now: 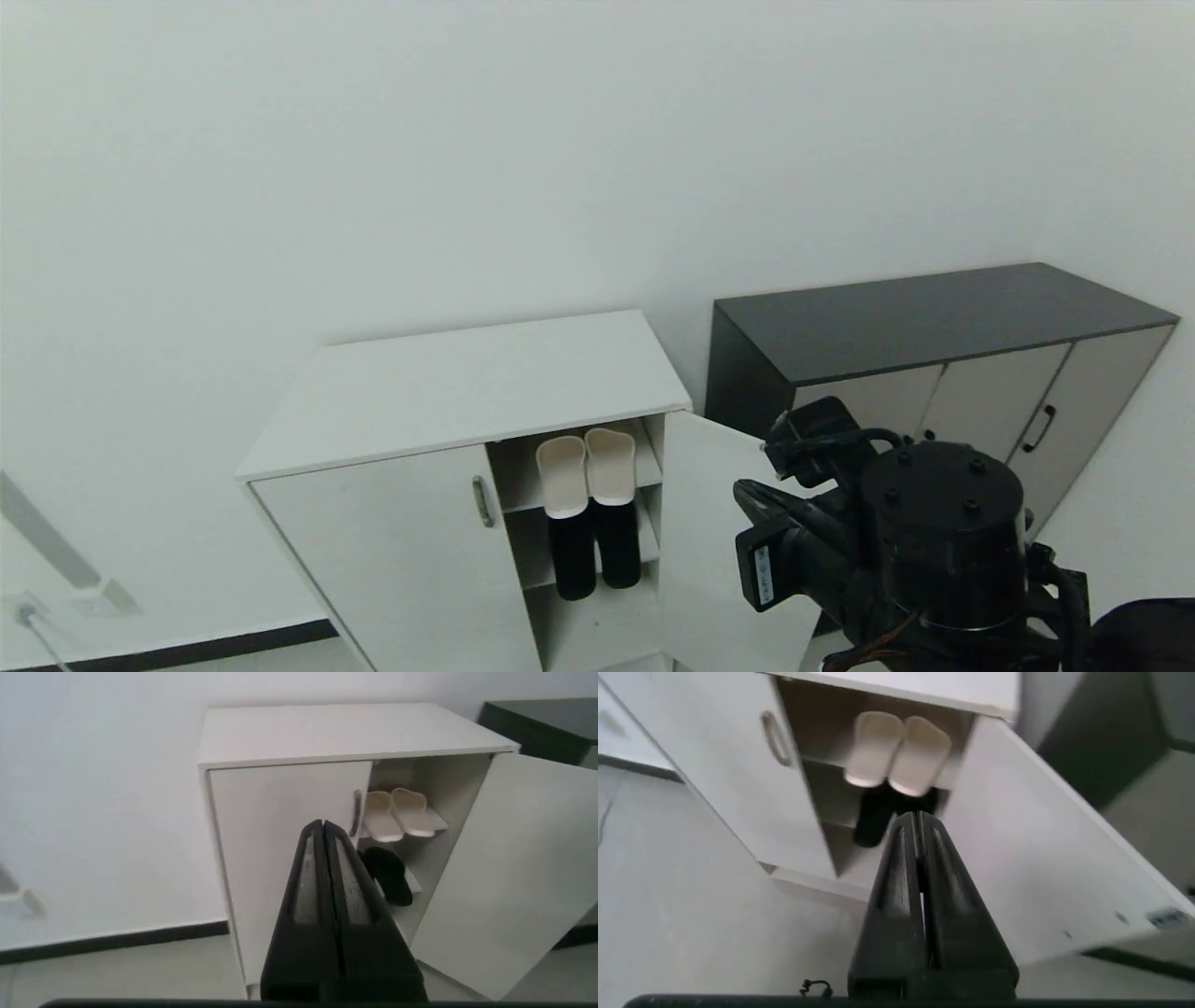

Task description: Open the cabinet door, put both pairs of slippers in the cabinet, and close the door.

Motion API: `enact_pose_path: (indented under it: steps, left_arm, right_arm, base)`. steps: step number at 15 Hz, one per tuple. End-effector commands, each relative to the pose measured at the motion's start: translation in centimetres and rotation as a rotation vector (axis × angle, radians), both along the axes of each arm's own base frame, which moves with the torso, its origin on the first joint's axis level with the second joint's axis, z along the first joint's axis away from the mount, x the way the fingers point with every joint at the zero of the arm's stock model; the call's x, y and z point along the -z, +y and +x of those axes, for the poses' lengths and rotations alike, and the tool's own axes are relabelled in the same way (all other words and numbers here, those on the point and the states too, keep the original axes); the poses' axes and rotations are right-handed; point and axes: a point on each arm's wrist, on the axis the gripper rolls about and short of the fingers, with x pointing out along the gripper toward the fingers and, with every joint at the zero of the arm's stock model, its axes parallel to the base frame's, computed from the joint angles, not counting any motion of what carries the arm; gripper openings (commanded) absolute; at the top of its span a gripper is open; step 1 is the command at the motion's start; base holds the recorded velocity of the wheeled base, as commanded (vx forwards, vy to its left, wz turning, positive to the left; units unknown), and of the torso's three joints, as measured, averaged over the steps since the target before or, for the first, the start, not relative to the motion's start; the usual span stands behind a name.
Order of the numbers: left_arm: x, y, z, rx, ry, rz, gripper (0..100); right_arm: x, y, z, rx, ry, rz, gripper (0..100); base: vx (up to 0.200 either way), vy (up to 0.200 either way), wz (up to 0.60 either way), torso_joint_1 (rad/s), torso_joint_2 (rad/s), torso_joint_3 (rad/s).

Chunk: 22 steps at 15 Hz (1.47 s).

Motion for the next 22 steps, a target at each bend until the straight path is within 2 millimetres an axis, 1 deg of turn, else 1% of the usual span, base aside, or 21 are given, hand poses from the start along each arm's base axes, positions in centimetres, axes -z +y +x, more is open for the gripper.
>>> enact_pose_path:
  steps: [1, 7, 12, 13, 14, 15, 16, 18, 20, 22]
  left_arm:
    - [0.0, 0.0, 0.0, 0.000, 0.001, -0.001, 0]
    - [0.0, 0.0, 0.0, 0.000, 0.001, -0.001, 0]
    - [0.0, 0.0, 0.0, 0.000, 0.001, -0.004, 0]
    - [0.0, 0.0, 0.0, 0.000, 0.001, -0.004, 0]
    - [0.0, 0.0, 0.0, 0.000, 0.000, -0.004, 0]
    - [0.0, 0.0, 0.0, 0.000, 0.001, -0.002, 0]
    - [0.0, 0.0, 0.0, 0.000, 0.000, 0.001, 0]
    - [0.0, 0.0, 0.0, 0.000, 0.001, 0.002, 0]
    - [0.0, 0.0, 0.0, 0.001, 0.000, 0.007, 0]
    - [0.0, 0.0, 0.0, 0.001, -0.002, 0.007, 0]
  right_arm:
    - [0.0, 0.0, 0.0, 0.001, -0.002, 0.001, 0]
    - [0.3, -0.1, -0.1, -0.001, 0.001, -0.016, 0]
    - [0.2, -0.2, 0.0, -0.001, -0.013, -0.018, 0]
    - [0.2, -0.4, 0.3, 0.011, -0.014, -0.020, 0]
    - [0.2, -0.7, 1.0, 0.037, -0.015, -0.019, 0]
    - [0.1, -1.0, 1.9, 0.067, -0.018, -0.014, 0]
    - [-0.2, -1.6, 4.3, 0.123, -0.024, 0.003, 0]
    - [-0.1, -2.6, 7.5, 0.174, -0.016, 0.011, 0]
    - [-0.3, -4.4, 13.1, 0.226, 0.025, 0.016, 0]
    - [-0.1, -5.6, 16.2, 0.238, 0.059, 0.026, 0]
  base:
    - [0.000, 0.000, 0.00, 0.000, 0.00, 0.000]
    - [0.000, 0.000, 0.00, 0.000, 0.00, 0.000]
    - [-0.200, 0.000, 0.00, 0.001, 0.01, -0.001]
    - [-0.200, 0.000, 0.00, -0.012, 0.00, 0.012]
    - [0.000, 0.000, 0.00, 0.000, 0.00, 0.000]
    - [0.000, 0.000, 0.00, 0.000, 0.00, 0.000]
    - [0.000, 0.000, 0.00, 0.000, 0.00, 0.000]
    - [0.000, 0.000, 0.00, 0.000, 0.00, 0.000]
    - [0.000, 0.000, 0.00, 0.000, 0.00, 0.000]
    - [0.000, 0.000, 0.00, 0.000, 0.00, 0.000]
